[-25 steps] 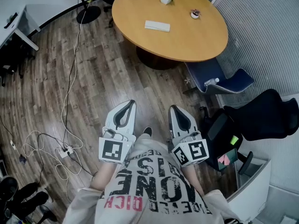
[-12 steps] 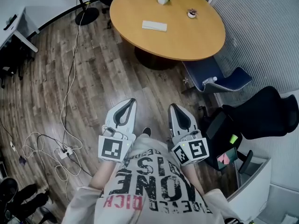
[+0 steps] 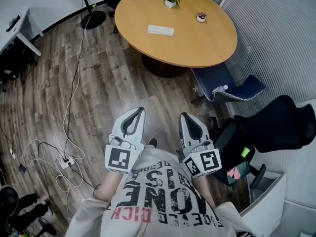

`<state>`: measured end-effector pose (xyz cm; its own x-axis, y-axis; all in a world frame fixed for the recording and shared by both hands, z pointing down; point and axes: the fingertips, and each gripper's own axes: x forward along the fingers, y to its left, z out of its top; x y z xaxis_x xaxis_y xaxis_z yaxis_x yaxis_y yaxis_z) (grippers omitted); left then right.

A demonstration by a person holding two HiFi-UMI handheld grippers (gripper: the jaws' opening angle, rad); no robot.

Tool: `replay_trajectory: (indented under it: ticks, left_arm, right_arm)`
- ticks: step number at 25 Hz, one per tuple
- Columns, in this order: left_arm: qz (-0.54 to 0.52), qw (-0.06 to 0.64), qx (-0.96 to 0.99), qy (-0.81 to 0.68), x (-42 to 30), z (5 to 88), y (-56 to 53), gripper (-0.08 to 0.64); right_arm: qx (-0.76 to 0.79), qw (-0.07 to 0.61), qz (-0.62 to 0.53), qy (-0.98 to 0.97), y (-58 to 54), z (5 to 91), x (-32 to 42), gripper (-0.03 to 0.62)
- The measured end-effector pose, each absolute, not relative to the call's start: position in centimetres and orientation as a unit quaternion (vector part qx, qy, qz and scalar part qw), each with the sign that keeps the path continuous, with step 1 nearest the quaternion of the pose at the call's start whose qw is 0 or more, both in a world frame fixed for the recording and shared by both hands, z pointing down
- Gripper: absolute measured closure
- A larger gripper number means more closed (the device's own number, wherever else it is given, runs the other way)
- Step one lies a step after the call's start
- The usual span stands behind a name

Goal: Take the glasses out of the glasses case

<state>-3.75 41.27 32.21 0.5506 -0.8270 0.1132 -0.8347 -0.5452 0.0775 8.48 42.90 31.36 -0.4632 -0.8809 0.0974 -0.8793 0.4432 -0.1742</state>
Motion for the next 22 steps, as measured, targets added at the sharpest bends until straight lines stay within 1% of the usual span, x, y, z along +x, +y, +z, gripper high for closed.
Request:
replay_trajectory:
  ticks: [5,12,15,22]
  left_arm:
    - [0.033,0.076,0.878,-0.471,-3.2,32.5,41.6,0.545]
    - [0.031,0.073,0.879,-0.469,-3.6,32.6,40.2,0.544]
    - [0.032,0.088,0.877,-0.471,-3.9,32.9,38.7,0.545]
    - [0.027,0.073,0.887,-0.455,-4.8,32.8,32.7,0.545]
  right_arm:
    - [-0.515,0.003,-0.104,0.851,43.1,31.7,8.8,0.572]
    - [-0.518,-0.001,-0.111,0.848,41.6,32.0,8.8,0.572]
    - [-0.521,-0.004,-0.114,0.846,40.2,32.3,8.7,0.572]
    - [-0.53,-0.003,-0.117,0.84,34.5,32.2,7.8,0.572]
